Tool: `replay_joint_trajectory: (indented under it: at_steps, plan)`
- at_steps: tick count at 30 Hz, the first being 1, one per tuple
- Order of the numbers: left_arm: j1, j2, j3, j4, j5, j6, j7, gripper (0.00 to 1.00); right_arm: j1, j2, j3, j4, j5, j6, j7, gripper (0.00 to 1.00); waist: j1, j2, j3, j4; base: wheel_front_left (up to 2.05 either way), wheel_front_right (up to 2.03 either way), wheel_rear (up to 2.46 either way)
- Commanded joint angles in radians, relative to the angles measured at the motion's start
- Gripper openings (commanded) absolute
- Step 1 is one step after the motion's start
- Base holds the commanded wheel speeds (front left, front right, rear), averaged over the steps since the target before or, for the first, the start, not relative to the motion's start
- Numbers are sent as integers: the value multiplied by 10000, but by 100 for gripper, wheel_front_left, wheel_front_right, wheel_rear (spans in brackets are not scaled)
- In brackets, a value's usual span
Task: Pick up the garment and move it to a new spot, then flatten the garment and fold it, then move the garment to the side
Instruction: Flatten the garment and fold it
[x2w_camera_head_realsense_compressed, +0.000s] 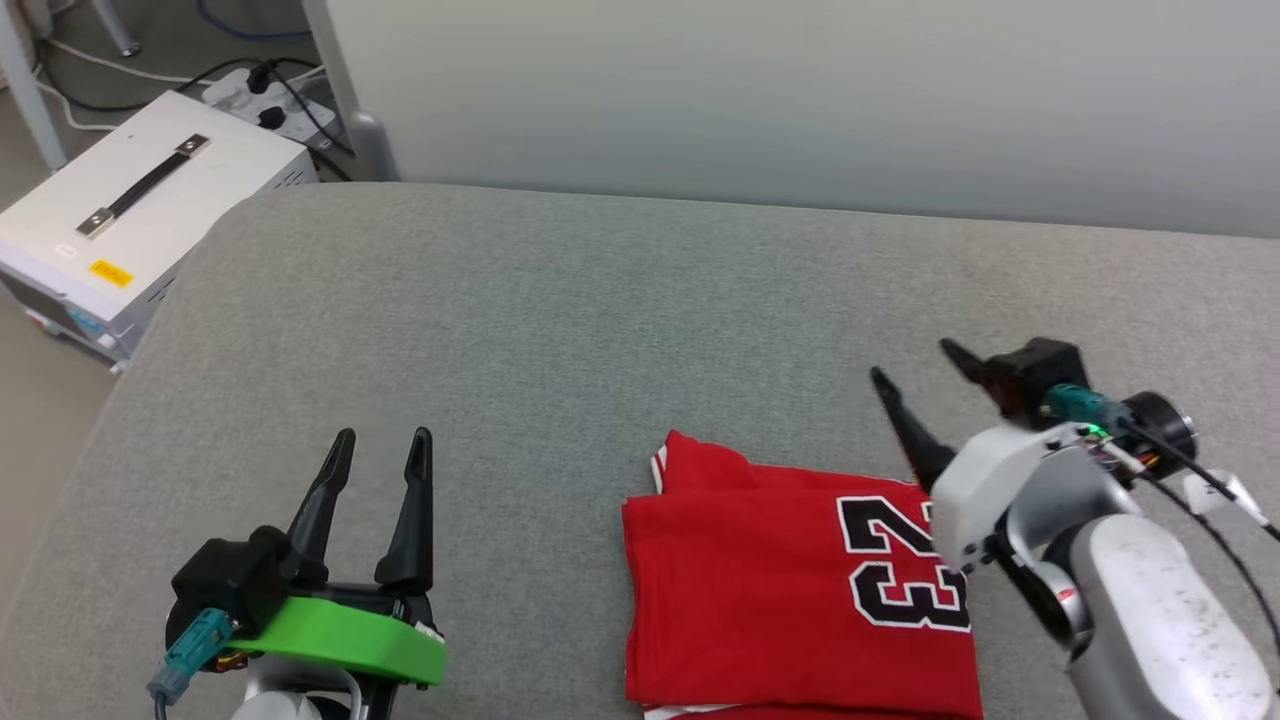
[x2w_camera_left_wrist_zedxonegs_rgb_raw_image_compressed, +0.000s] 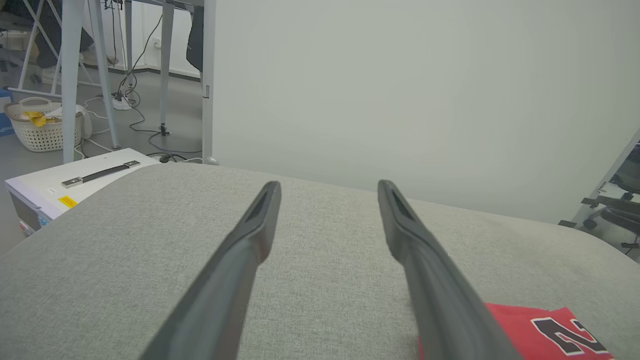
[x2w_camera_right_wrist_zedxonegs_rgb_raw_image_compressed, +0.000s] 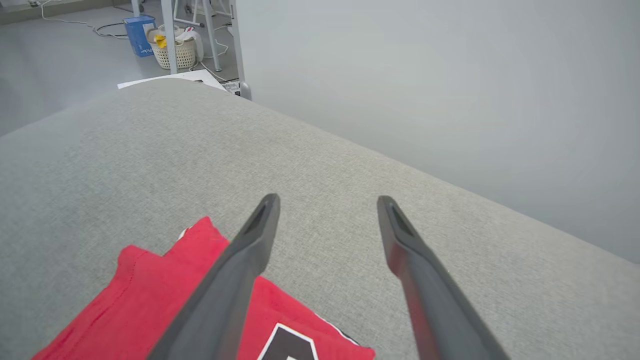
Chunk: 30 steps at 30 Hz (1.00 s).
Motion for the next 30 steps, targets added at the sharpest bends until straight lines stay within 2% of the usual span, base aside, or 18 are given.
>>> replay_joint_trajectory:
  at_steps: [1, 5, 10, 17, 24, 30]
  plan:
    - [143, -63, 5, -55, 13, -31, -57, 100, -111, -138, -172, -100, -249, -6, -245, 100, 0, 119, -45, -204, 0, 0, 0]
    - [178, -88, -24, -85, 21, -31, -57, 100, 6, -491, -942, -365, -639, -6, -878, 100, 0, 119, -116, -412, 0, 0, 0]
    - [234, -99, -140, -120, 49, -31, -57, 100, 535, -584, -1991, -827, -829, -6, -1649, 100, 0, 119, -174, -597, 0, 0, 0]
    - [494, -32, -305, -234, 70, -31, -57, 100, 1731, -61, -3172, -1594, -469, -6, -2451, 100, 0, 119, -247, -766, 0, 0, 0]
    - [645, -95, -347, -259, 33, -31, -57, 100, 2948, 542, -3594, -2135, -512, -6, -3304, 100, 0, 119, -296, -723, 0, 0, 0]
    - [607, -145, -381, -327, 82, -31, -57, 100, 3596, 880, -3743, -2199, -723, -6, -3481, 100, 0, 119, -238, -676, 0, 0, 0]
